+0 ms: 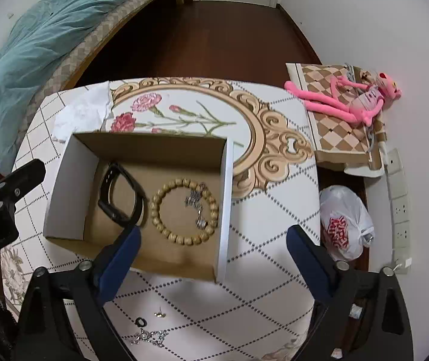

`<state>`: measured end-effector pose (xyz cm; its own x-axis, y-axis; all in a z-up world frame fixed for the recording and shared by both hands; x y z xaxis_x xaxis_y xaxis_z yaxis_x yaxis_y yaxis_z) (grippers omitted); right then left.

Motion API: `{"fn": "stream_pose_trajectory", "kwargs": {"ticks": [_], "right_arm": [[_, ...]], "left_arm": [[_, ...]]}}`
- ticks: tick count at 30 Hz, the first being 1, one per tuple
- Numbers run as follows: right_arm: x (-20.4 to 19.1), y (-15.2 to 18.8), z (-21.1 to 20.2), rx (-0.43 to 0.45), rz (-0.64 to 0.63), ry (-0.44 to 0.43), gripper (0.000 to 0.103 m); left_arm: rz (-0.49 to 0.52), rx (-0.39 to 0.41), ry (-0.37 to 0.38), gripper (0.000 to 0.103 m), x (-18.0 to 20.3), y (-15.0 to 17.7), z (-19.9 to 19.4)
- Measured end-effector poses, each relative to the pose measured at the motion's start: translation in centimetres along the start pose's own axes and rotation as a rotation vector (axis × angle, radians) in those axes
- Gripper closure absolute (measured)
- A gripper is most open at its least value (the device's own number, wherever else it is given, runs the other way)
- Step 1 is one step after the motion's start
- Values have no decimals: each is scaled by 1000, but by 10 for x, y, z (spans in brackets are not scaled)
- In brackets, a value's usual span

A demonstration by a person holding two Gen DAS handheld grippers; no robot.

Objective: Organize jewelry
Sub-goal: 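Carry the chain with the right gripper into the box while the left gripper drops the ring in, then withdraw both grippers from the box toward the silver chain bracelet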

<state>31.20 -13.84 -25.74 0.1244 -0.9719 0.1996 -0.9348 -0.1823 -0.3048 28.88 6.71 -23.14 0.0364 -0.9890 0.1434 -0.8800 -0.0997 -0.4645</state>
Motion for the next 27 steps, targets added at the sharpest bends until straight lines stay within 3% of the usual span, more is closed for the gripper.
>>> {"fn": "stream_pose_trajectory", "kwargs": {"ticks": [7,12,27], "right_arm": [[3,17,-3,-1,27,4,4],[6,25,-17,22,50,2,4],[28,34,-118,215,129,34,4]], "left_arm": [[10,6,-12,0,6,18,-11],[21,54,-32,0,11,22,-36],[25,195,-37,0,21,30,-124]]}}
Point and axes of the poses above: each gripper's, at about its wrist camera, not at the fingertips, and z roughly the way its jaws point, x to its right, y to its underside, the point moved 10 cm from there along z, roughly the way its jaws point, and after that the axes turned 11 degrees about y, right-handed, at the moved point
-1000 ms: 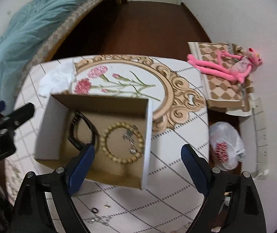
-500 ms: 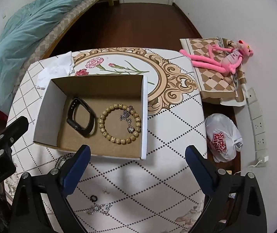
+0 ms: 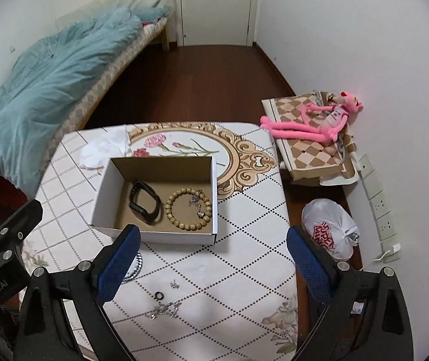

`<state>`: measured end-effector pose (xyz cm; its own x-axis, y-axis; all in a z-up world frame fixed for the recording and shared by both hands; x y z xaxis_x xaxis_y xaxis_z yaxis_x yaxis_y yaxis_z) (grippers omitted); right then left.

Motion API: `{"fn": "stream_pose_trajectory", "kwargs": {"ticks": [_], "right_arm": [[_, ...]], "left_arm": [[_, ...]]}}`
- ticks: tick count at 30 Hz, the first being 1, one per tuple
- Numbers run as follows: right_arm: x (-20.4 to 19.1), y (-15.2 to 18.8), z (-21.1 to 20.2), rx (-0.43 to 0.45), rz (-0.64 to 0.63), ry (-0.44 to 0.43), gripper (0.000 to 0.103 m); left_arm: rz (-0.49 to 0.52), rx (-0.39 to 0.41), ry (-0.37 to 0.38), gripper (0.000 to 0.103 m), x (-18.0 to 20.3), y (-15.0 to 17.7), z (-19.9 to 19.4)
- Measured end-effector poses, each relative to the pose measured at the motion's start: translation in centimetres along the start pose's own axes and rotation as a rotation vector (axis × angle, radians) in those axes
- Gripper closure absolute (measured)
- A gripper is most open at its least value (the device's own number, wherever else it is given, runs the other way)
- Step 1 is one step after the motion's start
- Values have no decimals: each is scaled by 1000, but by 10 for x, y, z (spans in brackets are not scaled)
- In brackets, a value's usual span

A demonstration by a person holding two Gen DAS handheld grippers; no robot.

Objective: Organize jewelry
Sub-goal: 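Withdraw both grippers from the box toward the silver chain bracelet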

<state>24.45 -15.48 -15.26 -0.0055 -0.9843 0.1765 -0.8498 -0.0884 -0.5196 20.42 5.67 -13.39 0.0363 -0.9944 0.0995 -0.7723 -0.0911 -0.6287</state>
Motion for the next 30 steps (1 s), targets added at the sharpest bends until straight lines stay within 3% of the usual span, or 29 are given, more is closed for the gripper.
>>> {"fn": "stream_pose_trajectory", "kwargs": {"ticks": [7,14,15,17,24,27,28,30], "right_arm": [[2,21,-13,-10,19,-15,4],[-14,105,36,-162,15,-58,6],[-17,113,43,-174,13,-65,9],[-23,130,57,-199,13,-77,24],[-50,157,91,-237,13,-123,38],[-59,160,93,-198,-34,-85,43],[-61,161,93,-190,-45,-77,49],[-65,160,90,-168,-56,-94,78]], "left_arm": [[-17,-29,-62,0,-12,28,-5],[-44,-186,-88,0,-25,103,41],[-44,-208,-96,0,-26,112,48],[-48,-248,-106,0,-31,131,61],[-64,-303,-132,0,-46,155,80],[-58,-311,-129,0,-49,156,85],[-57,-313,-123,0,-49,156,86],[-57,-314,-104,0,-47,153,91]]}}
Point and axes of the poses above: each gripper's, at about its wrist camera, not at the fingertips, and z roughly the way its jaws point, x to its right, y to its underside, the point moved 10 cm from there along z, roughly the way its jaws point, and after that the axes turned 11 degrees about y, right-handed, at the moved point
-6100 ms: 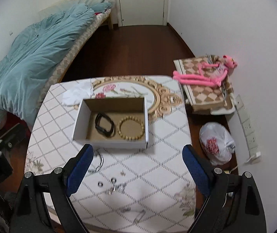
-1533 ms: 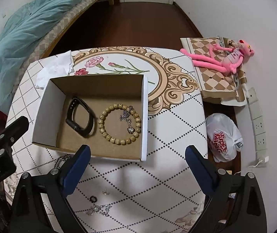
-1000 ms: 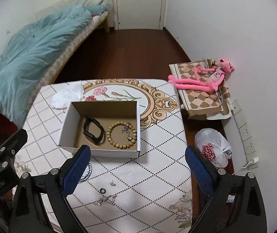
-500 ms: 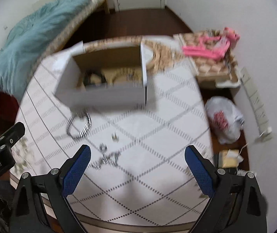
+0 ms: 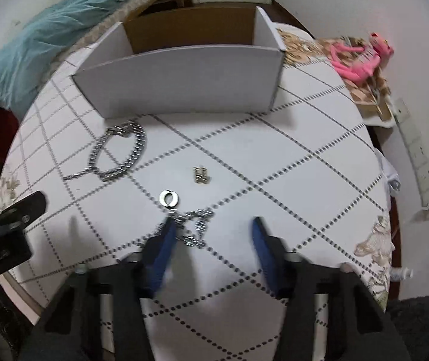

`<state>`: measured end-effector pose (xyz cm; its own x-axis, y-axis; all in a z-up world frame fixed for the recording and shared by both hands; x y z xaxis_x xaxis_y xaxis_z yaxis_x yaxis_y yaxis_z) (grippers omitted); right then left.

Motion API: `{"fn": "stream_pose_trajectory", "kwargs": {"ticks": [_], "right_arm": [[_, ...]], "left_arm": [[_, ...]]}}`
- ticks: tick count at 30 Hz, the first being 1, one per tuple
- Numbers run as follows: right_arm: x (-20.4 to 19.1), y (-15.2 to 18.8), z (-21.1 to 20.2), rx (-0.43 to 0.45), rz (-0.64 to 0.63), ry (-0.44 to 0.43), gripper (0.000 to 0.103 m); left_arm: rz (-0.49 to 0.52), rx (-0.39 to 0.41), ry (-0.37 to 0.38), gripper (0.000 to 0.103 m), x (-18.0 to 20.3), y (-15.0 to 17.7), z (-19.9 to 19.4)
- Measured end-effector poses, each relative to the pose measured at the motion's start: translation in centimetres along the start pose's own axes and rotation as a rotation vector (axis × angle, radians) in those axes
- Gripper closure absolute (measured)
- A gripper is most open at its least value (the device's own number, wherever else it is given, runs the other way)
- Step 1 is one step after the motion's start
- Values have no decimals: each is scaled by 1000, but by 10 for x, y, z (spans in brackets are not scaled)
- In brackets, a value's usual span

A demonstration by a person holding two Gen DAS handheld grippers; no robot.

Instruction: Organize jewelry

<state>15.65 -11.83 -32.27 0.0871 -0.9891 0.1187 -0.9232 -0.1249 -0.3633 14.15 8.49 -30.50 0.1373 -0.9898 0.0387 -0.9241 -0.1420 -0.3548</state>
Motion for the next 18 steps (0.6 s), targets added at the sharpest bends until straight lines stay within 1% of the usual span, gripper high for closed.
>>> {"fn": "stream_pose_trajectory", "kwargs": {"ticks": [1,3,5,8,10,11,12,15,17,18], "right_arm": [[0,1,1,-8,-8,12,97],[1,1,1,-13,1,-7,98],[9,-1,0,-16,32,-24,102],[33,-9,-3,-3,112,-20,102],[50,-15,-2,1,161,-16,102],[58,-18,-2,6,177,-9,102],[66,-22,-1,7,189,-1,102],[82,-31,3,9,214,13,102],[86,-36,7,7,222,20,102],[88,-38,8,6,224,21,102]], "left_arm": [[3,0,8,0,2,-2,1],[5,1,36,0,6,-7,3],[8,-5,81,1,15,-13,6],[27,-4,131,1,28,-24,12],[45,-13,144,3,34,-30,19],[57,-25,155,8,39,-33,24],[62,-32,161,11,41,-36,28],[93,-59,170,15,52,-42,42],[118,-70,166,31,58,-41,47],[130,-62,188,34,63,-42,47]]}}
Point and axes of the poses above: each gripper's, at about its wrist camera, not at the fingertips, and z roughly the way its jaws point, x to its right, y to its underside, the point moved 10 cm from there along z, roughly the way its jaws point, and after that the axes turned 11 degrees about y, right-handed, at the moved point
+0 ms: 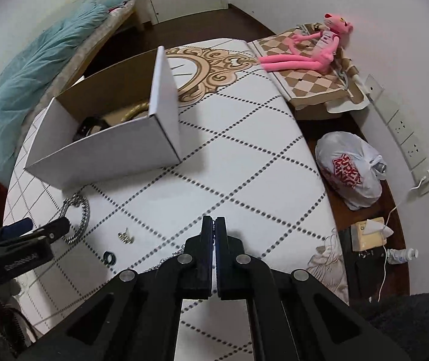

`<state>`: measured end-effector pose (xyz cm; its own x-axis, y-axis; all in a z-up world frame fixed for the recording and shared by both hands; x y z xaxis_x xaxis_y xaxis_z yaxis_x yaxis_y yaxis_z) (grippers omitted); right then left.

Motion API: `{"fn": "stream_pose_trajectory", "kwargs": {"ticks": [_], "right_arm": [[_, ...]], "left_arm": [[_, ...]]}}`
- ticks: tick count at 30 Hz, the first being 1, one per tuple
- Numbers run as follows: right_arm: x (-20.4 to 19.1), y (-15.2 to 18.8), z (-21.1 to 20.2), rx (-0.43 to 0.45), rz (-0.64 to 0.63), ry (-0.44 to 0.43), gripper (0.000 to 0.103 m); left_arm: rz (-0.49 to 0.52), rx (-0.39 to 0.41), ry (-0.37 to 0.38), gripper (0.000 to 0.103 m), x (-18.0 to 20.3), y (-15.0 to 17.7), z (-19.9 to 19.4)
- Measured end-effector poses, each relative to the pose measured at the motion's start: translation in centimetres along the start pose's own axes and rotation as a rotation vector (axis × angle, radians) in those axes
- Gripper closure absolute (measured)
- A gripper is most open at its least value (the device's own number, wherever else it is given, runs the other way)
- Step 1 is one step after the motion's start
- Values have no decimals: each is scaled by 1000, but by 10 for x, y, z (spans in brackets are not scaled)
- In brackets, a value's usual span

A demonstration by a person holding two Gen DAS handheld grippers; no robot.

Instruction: Organize jewelry

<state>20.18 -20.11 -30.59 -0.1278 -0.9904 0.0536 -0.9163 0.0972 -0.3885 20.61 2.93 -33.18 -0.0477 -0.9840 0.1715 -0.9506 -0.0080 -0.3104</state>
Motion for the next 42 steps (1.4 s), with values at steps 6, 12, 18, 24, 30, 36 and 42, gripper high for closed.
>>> {"fn": "stream_pose_trajectory", "kwargs": {"ticks": [6,12,18,24,30,36,42], "right_arm": [[-1,0,6,-15,4,-3,102],[-7,2,-3,-8,9,-29,102],[-10,-3,-30,27,18,-82,102],[-17,-16,-60,62,23,-142,102],[-26,-40,-93,102,-2,-197,102],[-43,-81,-135,174,-59,-249,102],[-69,-128,-139,185,-118,-276,102]], "left_arm": [[70,16,58,97,21,-3,-2],[4,67,136,97,21,4,-19],[-47,135,204,97,20,12,-60],[-41,172,233,97,20,5,-89],[-21,238,276,97,27,-19,-131],[23,312,326,98,41,-65,-174],[61,295,309,98,43,-114,-161]]}}
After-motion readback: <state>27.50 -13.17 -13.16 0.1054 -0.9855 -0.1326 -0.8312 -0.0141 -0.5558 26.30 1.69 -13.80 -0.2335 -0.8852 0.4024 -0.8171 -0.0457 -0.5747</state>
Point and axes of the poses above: each gripper's, at about its wrist camera, not at the fingertips, and z roughly the way its jaws point, x to its right, y to its underside, the point moved 10 cm from there along z, roughly the way its jaws point, and after that the axes turned 11 degrees about y, right-handed, at the moved point
